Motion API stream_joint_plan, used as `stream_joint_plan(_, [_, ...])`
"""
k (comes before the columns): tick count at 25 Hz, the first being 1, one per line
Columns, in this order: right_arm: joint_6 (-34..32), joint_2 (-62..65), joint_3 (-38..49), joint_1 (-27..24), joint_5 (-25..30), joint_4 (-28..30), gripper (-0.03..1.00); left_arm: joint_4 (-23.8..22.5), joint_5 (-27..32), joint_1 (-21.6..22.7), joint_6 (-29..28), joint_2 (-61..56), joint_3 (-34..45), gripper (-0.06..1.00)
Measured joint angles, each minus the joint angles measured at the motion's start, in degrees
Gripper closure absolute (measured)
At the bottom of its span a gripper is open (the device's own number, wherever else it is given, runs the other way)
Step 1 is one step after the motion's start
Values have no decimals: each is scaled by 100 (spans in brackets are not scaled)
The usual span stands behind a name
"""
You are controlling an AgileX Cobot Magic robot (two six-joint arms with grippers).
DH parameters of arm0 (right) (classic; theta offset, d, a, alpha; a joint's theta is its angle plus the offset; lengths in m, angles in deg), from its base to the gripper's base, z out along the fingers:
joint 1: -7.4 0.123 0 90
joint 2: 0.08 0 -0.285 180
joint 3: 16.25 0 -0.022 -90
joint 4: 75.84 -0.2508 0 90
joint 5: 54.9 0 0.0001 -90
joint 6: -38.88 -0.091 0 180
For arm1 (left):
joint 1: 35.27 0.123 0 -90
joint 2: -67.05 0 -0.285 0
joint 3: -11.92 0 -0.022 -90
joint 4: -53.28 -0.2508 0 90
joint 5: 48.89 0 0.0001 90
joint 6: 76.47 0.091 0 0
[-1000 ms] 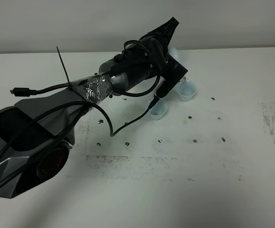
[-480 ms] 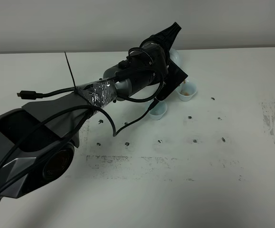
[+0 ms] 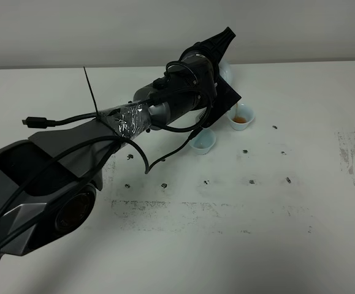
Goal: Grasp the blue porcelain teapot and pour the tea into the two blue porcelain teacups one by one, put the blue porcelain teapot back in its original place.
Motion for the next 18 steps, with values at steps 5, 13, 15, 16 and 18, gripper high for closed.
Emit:
stream_joint_plan(5, [0, 0, 0, 0, 0, 0, 43, -156, -20, -61, 0, 0, 0, 94])
stream_joint_plan(13, [0, 0, 0, 0, 0, 0, 43, -189, -44, -72, 11, 0, 0, 94])
stream_joint_plan(15, [0, 0, 0, 0, 0, 0, 43, -202, -44, -72, 11, 0, 0, 94])
stream_joint_plan(16, [0, 0, 0, 0, 0, 0, 43, -202, -44, -72, 11, 0, 0, 94])
stream_joint_plan(18, [0, 0, 0, 0, 0, 0, 43, -203, -44, -72, 11, 0, 0, 94])
